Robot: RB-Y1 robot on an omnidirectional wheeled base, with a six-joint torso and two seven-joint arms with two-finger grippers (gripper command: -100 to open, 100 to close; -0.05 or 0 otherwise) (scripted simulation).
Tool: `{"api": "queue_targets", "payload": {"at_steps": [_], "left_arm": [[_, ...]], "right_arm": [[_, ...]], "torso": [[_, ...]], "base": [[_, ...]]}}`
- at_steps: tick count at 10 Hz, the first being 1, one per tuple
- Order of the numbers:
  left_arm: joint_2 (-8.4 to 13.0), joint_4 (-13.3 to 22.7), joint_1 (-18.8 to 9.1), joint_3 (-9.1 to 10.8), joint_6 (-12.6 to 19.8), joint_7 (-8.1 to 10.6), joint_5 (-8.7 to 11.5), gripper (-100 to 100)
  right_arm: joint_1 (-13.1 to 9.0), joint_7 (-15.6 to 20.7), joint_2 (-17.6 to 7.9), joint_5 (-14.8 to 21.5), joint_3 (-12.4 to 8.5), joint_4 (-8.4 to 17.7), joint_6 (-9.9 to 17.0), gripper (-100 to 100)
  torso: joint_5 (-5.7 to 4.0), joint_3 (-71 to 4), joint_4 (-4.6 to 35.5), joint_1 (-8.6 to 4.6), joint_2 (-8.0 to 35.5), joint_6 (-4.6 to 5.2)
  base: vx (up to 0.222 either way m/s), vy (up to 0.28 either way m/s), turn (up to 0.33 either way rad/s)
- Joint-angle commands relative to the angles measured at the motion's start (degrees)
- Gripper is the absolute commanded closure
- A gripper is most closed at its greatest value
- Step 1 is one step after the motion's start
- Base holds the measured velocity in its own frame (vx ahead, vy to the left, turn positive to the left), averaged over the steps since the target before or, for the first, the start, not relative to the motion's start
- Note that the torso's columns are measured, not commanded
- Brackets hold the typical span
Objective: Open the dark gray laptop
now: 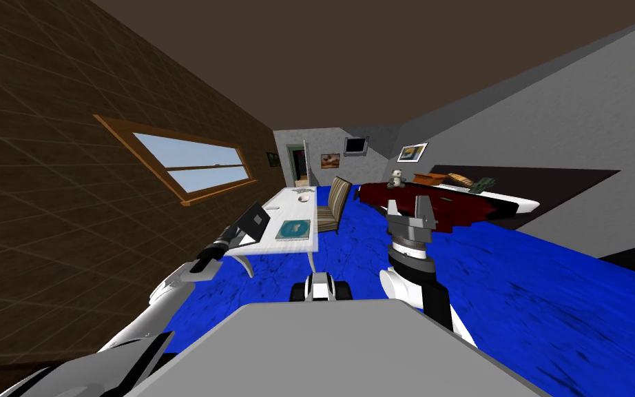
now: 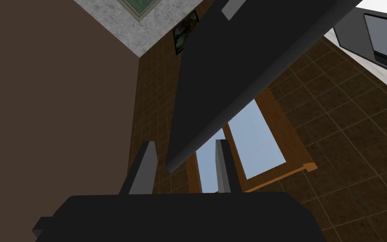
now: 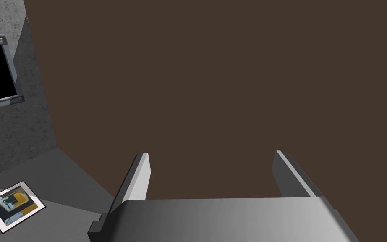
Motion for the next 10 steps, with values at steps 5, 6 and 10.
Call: {"api": "queue_targets", "payload": {"at_steps": [5, 6, 10], "left_arm": [[-7.0, -8.0, 4.1, -0.89, 4.6, -4.26, -1.7, 100], [-7.7, -8.6, 4.9, -0.89, 4.6, -4.26, -1.7, 100], [-11.4, -17.4, 8.0, -1.07, 7.4, -6.75, -2.6, 100]], "right_arm": [[0.0, 0.0, 0.0, 0.0, 0.0, 0.0, 0.0, 0], [0.0, 0.0, 0.0, 0.0, 0.0, 0.0, 0.0, 0], [0.0, 0.0, 0.0, 0.0, 0.0, 0.0, 0.0, 0]], "torso": [[0.32, -0.2, -0.3, 0.1, -0.5, 0.45], [0.21, -0.3, -0.2, 0.35, -0.4, 0.08], [0.08, 0.0, 0.0, -0.06, 0.0, 0.25]], "base": [[0.008, 0.049, -0.002], [0.016, 0.038, 0.016], [0.013, 0.056, 0.021]]}}
